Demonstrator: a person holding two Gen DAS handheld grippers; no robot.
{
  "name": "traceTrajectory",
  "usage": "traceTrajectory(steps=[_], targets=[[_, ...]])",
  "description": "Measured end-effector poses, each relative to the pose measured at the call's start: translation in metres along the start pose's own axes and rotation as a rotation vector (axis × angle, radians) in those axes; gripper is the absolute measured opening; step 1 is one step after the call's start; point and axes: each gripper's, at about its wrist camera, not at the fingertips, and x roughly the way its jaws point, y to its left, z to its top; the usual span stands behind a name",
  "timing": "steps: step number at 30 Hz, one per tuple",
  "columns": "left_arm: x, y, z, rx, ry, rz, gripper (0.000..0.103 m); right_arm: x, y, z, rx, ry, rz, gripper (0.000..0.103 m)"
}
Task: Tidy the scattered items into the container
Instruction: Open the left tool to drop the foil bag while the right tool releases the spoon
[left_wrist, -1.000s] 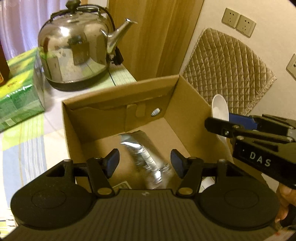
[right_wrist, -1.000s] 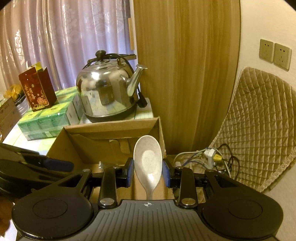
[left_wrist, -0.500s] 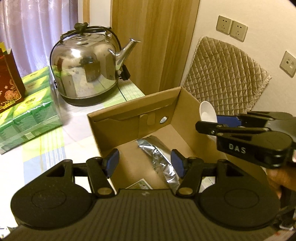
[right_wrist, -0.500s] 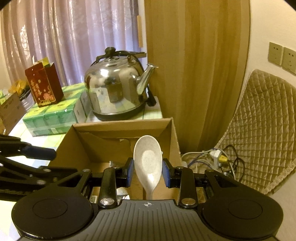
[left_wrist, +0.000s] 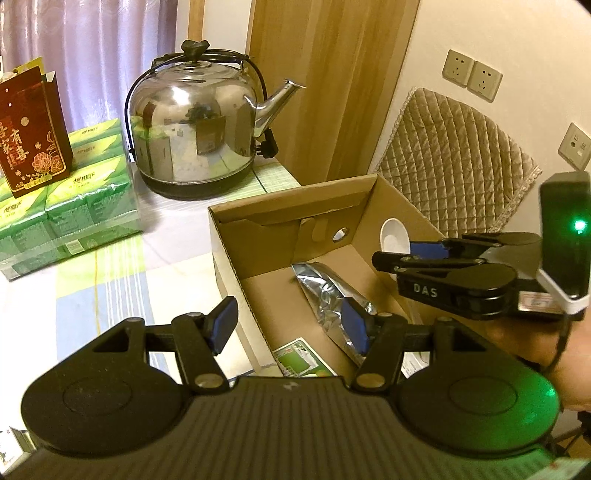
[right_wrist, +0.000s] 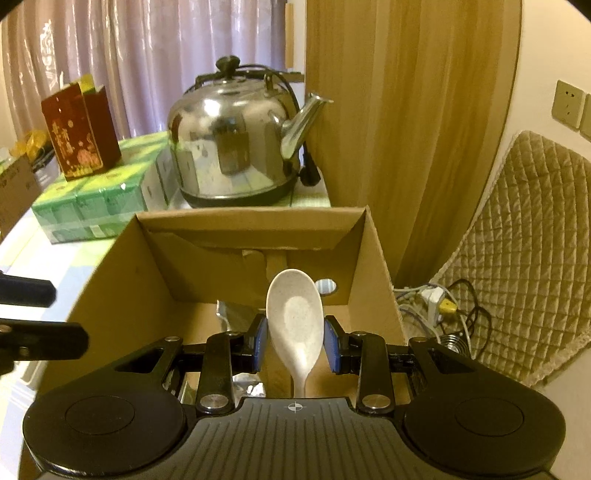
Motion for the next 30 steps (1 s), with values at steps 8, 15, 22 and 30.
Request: traceTrajectory(steps=[8,15,22,30], targets=[[0.0,0.003,-0.003,-0.002,0.001,-0.004,0.057,0.005,0.0,-0.001,-0.015,0.004,-0.013,0.03],[-0.004,0.003,-0.007,-0.004,0.005,0.003,0.057,-0.008,0.0,0.001,-0.008,-0.018,-0.004,0.052],[-0.015,-0.002,-0.009,0.0,-0.001,0.009,0.059,-0.035,-0.002,0.001,0.012,-0.038,0.005,0.053],[-0.041,-0.015,-0.017,-0.007,-0.014,0.015,0.063,-0.083,0.002,-0.014,0.038,-0.049,0.024,0.059]])
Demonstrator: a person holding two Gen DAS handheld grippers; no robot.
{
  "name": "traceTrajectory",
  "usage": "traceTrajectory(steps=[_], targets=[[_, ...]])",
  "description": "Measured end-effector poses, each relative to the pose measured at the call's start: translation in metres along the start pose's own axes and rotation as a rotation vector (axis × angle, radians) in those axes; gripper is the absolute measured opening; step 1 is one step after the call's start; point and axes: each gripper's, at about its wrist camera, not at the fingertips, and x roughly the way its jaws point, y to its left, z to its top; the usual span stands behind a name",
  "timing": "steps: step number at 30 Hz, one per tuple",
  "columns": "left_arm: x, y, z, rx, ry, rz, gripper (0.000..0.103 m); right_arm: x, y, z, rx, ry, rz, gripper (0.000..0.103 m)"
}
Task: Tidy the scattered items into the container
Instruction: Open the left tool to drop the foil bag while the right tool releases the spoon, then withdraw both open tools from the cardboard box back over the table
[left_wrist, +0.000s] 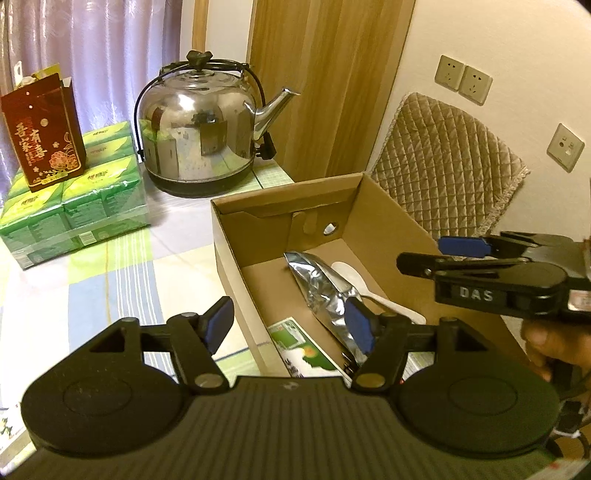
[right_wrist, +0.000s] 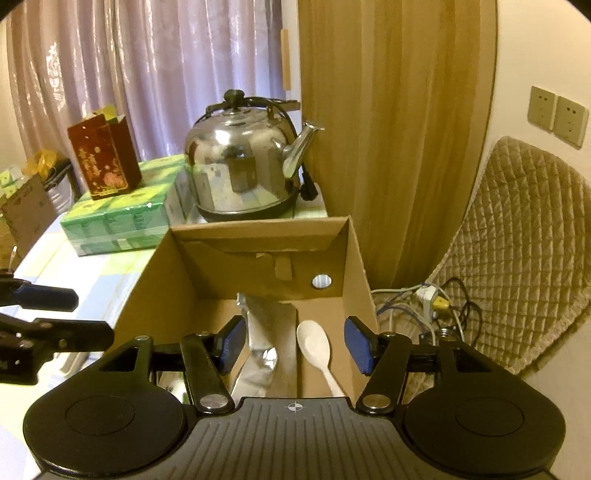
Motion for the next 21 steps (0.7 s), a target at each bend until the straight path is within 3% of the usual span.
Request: traceTrajectory(steps=[5,11,14,21], targets=[[-0.023,-0.007,-0.015,-0.008,-0.006,0.011,0.069,-0.034,0.008,-0.01,0.003,0.006,-0.001,0.079],[-0.052,-0.01,-0.037,-0.022,-0.015,0.041,0.084,-0.075,0.019,-0.027,0.006,-0.008,0.004,0.093],[-0.069,-0.014,-0.048,-0.009,-0.038,0.062,0.095,-0.093,0.026,-0.039,-0.005,-0.012,0.006,0.098],[-0.103,-0.022,-0.079,0.006,-0.056,0.078,0.102,-0.123,0.038,-0.063,0.018,-0.008,-0.004,0.101]])
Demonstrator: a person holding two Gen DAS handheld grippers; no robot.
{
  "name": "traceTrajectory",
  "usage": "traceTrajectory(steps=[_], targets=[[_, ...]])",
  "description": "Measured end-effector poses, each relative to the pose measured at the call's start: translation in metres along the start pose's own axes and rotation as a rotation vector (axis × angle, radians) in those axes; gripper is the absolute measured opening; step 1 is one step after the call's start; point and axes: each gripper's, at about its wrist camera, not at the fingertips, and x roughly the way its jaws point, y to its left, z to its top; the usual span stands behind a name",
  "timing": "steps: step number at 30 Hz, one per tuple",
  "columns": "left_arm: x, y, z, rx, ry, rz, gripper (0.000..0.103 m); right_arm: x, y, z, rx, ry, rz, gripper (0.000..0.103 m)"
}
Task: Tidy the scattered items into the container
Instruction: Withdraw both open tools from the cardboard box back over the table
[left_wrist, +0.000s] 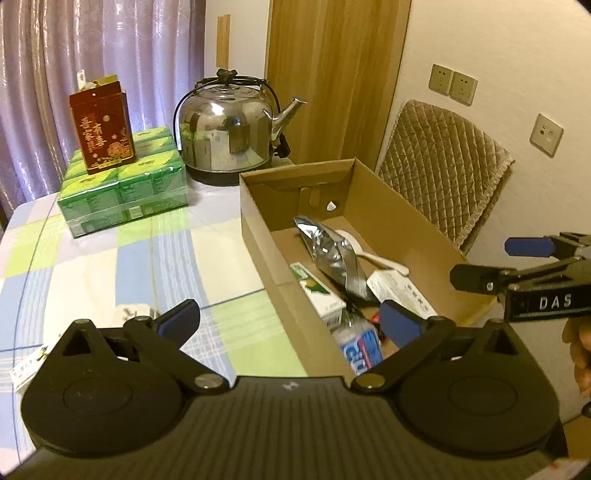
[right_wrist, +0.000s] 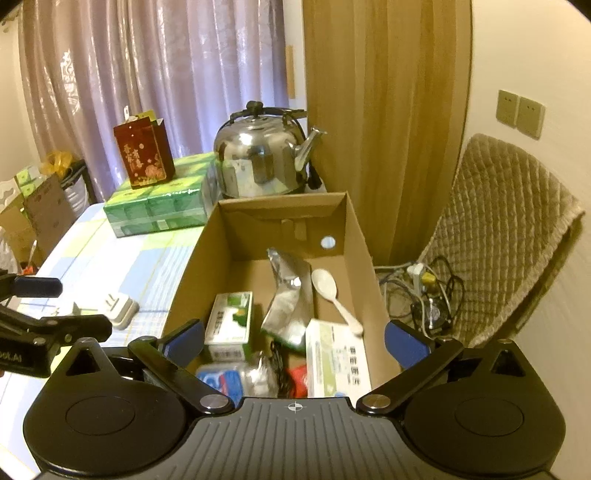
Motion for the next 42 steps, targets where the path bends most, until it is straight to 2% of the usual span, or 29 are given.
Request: traceTrajectory(steps=[9,22,33,42], targets=[[-0.04,0.018,-0.044,-0.076,0.009,0.026,0.102,-0.023,0.022,-0.033,0.028,0.033,0.034,0.101],[-0.093,0.07,-0.098,-0.168,0.031,0.126,0.102,-0.03,0.072,-0.068,0.009,0.092,0.129,0.101],[-0.116,0.128,-0.126,-0.201,0.052,0.229,0.102,-0.015,0.127,-0.076,-0.082,0.12,0.248,0.101],[-0.124,0.168,-0.145,-0.189,0.078,0.25,0.102,0.004,0.165,-0.074,-0.172,0.128,0.301,0.101]])
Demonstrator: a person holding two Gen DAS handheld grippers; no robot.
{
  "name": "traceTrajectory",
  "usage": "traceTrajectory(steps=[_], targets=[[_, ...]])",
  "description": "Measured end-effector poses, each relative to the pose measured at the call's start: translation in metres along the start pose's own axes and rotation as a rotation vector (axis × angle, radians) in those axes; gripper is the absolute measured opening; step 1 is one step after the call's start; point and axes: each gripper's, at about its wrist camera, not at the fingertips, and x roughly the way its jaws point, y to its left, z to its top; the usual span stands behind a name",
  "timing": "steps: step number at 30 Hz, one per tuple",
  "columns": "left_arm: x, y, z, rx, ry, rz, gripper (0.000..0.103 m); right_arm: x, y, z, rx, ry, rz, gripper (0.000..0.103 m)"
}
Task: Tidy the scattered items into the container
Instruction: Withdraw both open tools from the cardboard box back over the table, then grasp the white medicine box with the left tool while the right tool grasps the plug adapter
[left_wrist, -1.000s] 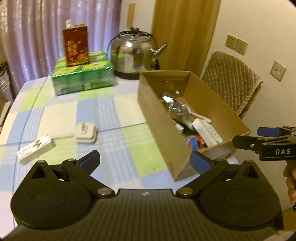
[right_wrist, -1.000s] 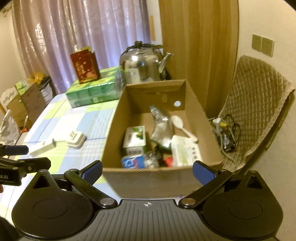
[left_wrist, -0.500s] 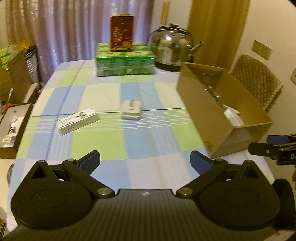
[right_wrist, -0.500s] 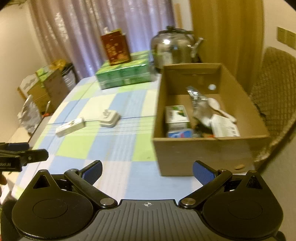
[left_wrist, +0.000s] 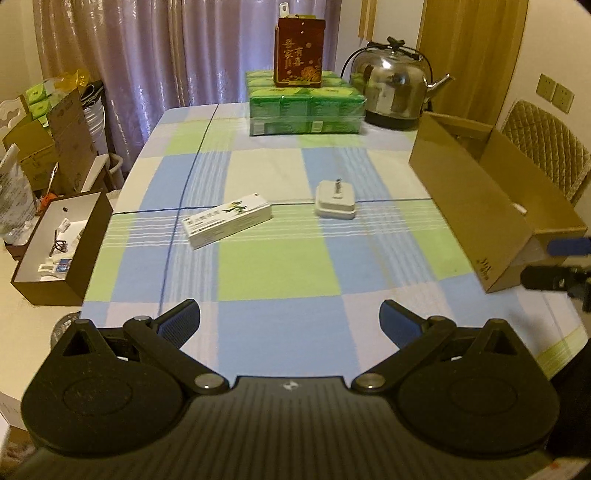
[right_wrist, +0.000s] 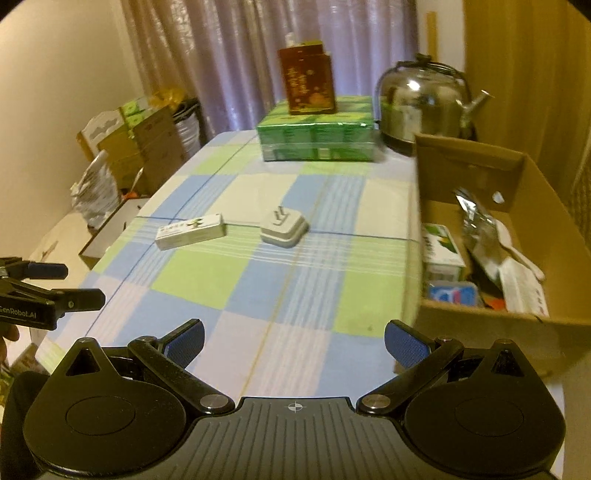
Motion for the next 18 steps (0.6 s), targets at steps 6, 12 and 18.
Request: traceTrajectory(steps=[6,12,18], targets=[[0.008,0.016,0.005,0.114,-0.005,-0.024,0.101,0.025,0.015,0.016,-0.105,0.012,0.017,0.101],[0.025,0.025,0.018,0.243,0.013,-0.072,0.101,0.054,0.032,0.037,-0.285,0.02,0.048,0.101],[0.056,0.029,0.043,0.441,0.019,-0.105,0.101,0.093,0.039,0.065,-0.51,0.03,0.09,0.101]])
